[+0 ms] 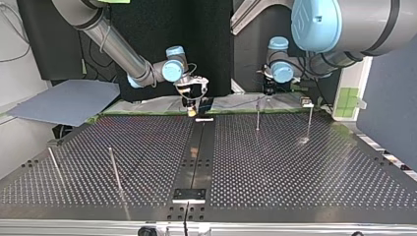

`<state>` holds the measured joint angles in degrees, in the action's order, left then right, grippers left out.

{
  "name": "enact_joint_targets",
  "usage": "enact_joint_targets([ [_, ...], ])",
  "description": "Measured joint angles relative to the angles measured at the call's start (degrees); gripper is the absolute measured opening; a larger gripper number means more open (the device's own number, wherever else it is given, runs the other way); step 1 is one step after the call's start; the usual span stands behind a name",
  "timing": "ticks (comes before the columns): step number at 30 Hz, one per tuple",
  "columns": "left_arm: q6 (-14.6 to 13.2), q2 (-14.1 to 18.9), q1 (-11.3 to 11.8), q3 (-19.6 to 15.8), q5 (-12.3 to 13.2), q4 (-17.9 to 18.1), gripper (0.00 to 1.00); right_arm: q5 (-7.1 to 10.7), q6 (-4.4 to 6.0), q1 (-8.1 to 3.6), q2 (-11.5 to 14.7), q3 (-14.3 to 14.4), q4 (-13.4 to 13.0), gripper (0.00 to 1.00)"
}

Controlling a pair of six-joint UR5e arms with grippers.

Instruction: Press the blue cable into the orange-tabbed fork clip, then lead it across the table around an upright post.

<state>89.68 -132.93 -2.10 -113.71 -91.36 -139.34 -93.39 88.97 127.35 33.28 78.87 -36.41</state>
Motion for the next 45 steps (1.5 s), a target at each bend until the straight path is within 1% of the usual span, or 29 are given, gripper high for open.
enact_joint_targets([
  [2, -0.2, 0.7, 0.2, -0.9, 0.9, 0.1, 1.00, 0.01, 0.00, -0.08, 0.0, 0.0, 0.0, 0.00],
  [4, -0.1, 1.4, 0.4, -1.5, 1.3, 0.2, 1.00, 0.03, 0.00, -0.10, 0.0, 0.0, 0.1, 0.00],
  [10, 2.0, 4.1, 0.9, -4.2, 1.9, 1.7, 1.00, 0.04, 0.00, -0.15, 0.0, 0.0, 0.3, 0.00],
  [14, 3.5, 6.3, 0.7, -6.2, 3.0, 1.6, 1.00, 0.04, 0.00, -0.11, 0.0, 0.0, 0.4, 0.00],
  [18, 3.4, 8.6, 0.4, -7.9, 4.6, 1.9, 1.00, 0.04, 0.00, -0.13, 0.0, 0.0, 0.4, 0.00],
  [23, 3.6, 11.0, 0.1, -9.1, 5.2, 4.0, 1.00, 0.04, 0.00, -0.14, 0.0, 0.0, 0.5, 0.00],
  [29, 4.0, 11.5, -0.3, -9.2, 4.7, 6.7, 1.00, 0.05, 0.00, -0.18, 0.0, 0.0, 0.6, 0.00],
  [31, 4.0, 11.5, -0.5, -9.2, 4.5, 6.9, 1.00, 0.05, 0.00, -0.24, 0.0, 0.0, 0.6, 0.00],
  [34, 3.7, 11.5, -0.9, -9.6, 3.5, 7.1, 1.00, 0.07, 0.00, -0.33, 0.0, 0.0, 0.6, 0.00],
  [37, 3.3, 11.5, -1.3, -10.5, 2.2, 8.0, 1.00, 0.11, 0.00, -0.42, 0.0, 0.0, 0.7, 0.00],
  [40, 3.6, 11.5, -1.5, -12.0, 0.9, 9.4, 1.00, 0.12, 0.00, -0.52, 0.0, 0.0, 0.8, 0.00],
  [45, 4.1, 11.5, -1.8, -14.1, 0.2, 12.1, 1.00, 0.13, 0.00, -0.63, 0.0, 0.0, 0.8, 0.00],
])
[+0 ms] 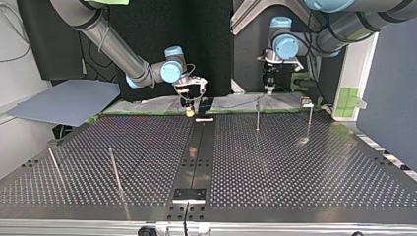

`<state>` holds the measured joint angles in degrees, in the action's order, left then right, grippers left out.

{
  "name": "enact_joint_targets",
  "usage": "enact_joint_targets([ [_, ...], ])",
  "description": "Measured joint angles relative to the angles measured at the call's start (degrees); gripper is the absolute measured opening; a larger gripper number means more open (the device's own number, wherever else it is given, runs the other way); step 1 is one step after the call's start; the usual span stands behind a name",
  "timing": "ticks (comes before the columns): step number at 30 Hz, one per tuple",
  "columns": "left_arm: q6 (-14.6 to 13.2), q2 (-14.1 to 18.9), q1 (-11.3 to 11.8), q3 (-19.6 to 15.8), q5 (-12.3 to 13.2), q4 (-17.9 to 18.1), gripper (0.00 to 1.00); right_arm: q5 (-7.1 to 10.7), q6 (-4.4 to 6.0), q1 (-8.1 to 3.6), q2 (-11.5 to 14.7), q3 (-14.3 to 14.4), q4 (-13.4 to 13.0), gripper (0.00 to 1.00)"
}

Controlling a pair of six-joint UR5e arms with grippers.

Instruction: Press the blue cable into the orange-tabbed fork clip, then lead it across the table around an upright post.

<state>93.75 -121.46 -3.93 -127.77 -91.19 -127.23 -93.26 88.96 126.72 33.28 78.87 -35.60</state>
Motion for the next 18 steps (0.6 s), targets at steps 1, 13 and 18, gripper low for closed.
enact_joint_targets([
  [1, 0.1, 0.0, 0.0, -0.1, 0.0, 0.5, 1.00, 0.00, 0.00, 0.00, 0.0, 0.0, 0.0, 0.00],
  [13, 0.3, -3.6, -0.8, 0.1, 0.0, 7.6, 1.00, 0.00, 0.00, -0.02, 0.0, 0.0, 0.1, 0.00],
  [18, 0.6, -3.9, -1.1, 0.8, 0.0, 9.5, 1.00, 0.00, 0.00, -0.02, 0.0, 0.0, 0.1, 0.00],
])
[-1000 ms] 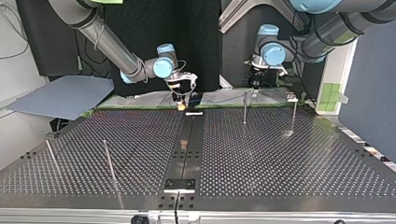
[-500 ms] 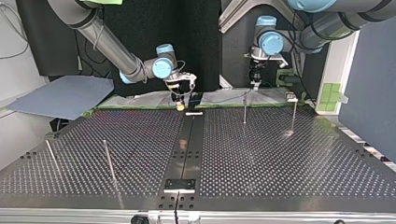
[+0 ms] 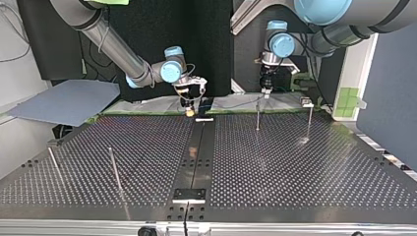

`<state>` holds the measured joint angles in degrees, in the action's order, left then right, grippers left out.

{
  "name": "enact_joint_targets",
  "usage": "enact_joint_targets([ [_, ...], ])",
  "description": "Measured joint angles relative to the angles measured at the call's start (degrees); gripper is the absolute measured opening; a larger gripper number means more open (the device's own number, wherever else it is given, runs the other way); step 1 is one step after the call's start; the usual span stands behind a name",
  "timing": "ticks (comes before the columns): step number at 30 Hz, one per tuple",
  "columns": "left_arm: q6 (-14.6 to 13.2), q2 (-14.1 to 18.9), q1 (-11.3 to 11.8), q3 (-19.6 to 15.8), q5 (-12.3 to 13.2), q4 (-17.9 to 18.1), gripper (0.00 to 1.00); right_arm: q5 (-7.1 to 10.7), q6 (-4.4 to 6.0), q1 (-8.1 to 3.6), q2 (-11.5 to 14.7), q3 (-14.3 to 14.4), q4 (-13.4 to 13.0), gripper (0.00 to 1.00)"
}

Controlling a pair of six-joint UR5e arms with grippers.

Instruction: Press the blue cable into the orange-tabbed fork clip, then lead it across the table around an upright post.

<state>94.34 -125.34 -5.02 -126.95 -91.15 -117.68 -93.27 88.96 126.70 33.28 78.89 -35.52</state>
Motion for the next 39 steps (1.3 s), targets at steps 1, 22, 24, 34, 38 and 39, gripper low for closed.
enact_joint_targets([
  [1, 0.0, -0.1, -0.1, 0.2, 0.0, 0.1, 1.00, 0.00, 0.00, -0.01, 0.0, 0.0, 0.0, 0.00],
  [22, 0.0, -3.0, -1.6, 1.3, -0.5, 1.0, 1.00, 0.04, 0.00, -0.18, 0.0, 0.0, 0.4, 0.00],
  [24, 0.1, -3.0, -1.6, 1.4, -0.7, 1.0, 1.00, 0.02, 0.00, -0.26, 0.0, 0.0, 0.4, 0.00],
  [34, 0.1, -3.0, -1.9, 1.3, -1.7, 1.0, 1.00, 0.00, 0.00, -0.43, 0.0, 0.0, 0.4, 0.00],
  [38, 0.1, -3.0, -1.9, 1.4, -1.8, 1.0, 1.00, 0.00, 0.00, -0.49, 0.0, 0.0, 0.3, 0.00],
  [39, 0.1, -3.0, -1.9, 1.4, -1.8, 1.0, 1.00, 0.00, 0.00, -0.50, 0.0, 0.0, 0.3, 0.00],
])
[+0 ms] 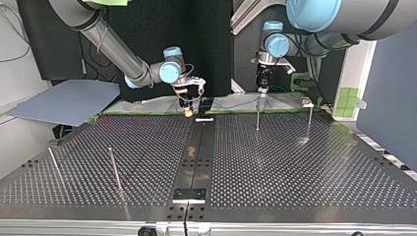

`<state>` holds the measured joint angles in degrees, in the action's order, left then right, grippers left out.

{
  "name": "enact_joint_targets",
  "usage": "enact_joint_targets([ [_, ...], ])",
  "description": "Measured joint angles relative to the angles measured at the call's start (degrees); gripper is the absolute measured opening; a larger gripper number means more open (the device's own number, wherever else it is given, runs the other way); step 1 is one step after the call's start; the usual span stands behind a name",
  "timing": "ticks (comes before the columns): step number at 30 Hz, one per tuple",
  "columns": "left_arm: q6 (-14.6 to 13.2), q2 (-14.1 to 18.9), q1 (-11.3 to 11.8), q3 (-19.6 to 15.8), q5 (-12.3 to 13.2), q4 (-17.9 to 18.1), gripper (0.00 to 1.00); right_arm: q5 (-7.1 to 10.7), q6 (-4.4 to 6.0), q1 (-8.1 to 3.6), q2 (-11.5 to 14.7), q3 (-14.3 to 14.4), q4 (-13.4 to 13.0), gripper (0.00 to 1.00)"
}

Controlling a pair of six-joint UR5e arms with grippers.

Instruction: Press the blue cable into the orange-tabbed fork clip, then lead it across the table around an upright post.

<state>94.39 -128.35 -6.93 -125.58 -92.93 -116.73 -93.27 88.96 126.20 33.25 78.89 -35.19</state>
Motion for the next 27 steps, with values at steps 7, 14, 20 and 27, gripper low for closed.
enact_joint_targets([
  [7, 0.0, 0.0, 0.0, 0.0, 0.0, -0.1, 1.00, 0.02, 0.00, -0.02, 0.0, 0.0, 0.1, 0.00],
  [14, -0.8, 0.0, -0.4, 0.2, -0.3, -1.1, 1.00, 0.02, 0.00, -0.02, 0.0, 0.0, 0.0, 0.00],
  [20, -0.4, 0.0, -1.9, 1.6, -2.3, -4.3, 1.00, 0.07, 0.00, -0.02, -0.1, 0.0, 0.0, 0.00],
  [27, -0.1, 0.0, -3.8, 2.1, -3.2, -5.1, 1.00, 0.09, 0.00, -0.02, -0.1, 0.0, 0.0, 0.00],
])
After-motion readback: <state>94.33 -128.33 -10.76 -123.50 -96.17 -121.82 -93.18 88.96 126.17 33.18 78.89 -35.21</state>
